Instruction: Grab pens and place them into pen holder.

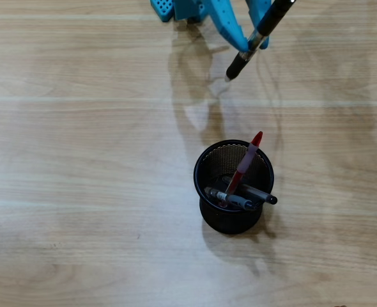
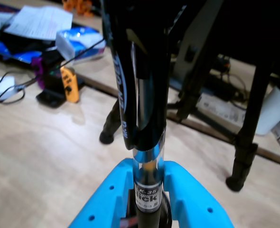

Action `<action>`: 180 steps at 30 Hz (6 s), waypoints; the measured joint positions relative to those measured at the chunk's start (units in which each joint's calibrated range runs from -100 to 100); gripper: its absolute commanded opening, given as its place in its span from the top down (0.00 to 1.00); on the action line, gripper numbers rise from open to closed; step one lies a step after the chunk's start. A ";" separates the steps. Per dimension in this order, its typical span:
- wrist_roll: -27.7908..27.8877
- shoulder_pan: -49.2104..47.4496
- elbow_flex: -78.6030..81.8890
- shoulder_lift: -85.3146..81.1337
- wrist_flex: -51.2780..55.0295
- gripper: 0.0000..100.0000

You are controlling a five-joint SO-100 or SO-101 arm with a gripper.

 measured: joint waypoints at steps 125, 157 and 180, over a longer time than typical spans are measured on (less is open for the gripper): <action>44.79 12.77 104.26 -87.68 20.98 0.96; 44.79 12.77 104.26 -87.68 20.98 0.97; 44.79 12.77 104.26 -87.68 20.98 0.97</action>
